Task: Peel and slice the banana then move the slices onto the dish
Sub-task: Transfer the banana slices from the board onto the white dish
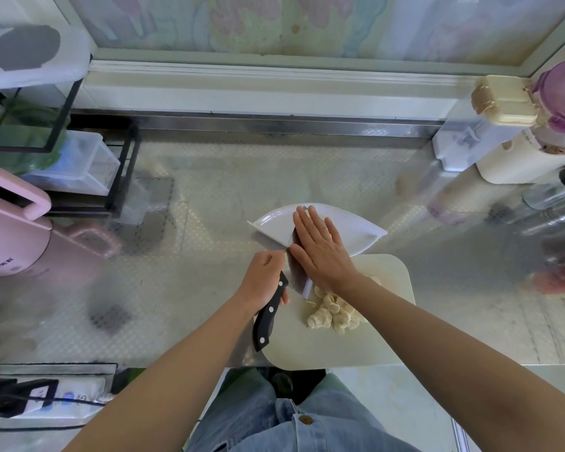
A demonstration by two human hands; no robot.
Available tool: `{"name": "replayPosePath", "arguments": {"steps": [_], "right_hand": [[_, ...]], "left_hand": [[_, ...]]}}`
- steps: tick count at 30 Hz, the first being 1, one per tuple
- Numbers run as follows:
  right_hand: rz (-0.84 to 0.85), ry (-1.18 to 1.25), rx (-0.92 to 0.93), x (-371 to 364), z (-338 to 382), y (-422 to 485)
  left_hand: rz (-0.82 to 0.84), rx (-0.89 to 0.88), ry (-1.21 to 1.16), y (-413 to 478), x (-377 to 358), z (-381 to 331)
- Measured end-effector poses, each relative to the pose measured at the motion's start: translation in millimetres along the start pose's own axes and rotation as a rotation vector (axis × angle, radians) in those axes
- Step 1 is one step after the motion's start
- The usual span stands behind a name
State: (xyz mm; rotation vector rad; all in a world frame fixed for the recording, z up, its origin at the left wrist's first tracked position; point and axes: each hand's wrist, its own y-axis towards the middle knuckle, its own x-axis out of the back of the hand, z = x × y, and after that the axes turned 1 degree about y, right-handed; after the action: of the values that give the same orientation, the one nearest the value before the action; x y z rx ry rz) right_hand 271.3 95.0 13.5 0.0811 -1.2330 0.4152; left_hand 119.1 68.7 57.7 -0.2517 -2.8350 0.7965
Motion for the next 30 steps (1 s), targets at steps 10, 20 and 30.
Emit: {"name": "replayPosePath", "arguments": {"steps": [10, 20, 30], "right_hand": [[0.109, 0.194, -0.243, 0, -12, -3], [0.089, 0.176, -0.232, -4, -16, -9], [0.051, 0.219, -0.111, 2, -10, -17]], "left_hand": [[-0.055, 0.023, -0.013, 4, 5, 5], [-0.135, 0.035, -0.103, 6, 6, 6], [-0.184, 0.052, -0.180, 5, 3, 0]]}}
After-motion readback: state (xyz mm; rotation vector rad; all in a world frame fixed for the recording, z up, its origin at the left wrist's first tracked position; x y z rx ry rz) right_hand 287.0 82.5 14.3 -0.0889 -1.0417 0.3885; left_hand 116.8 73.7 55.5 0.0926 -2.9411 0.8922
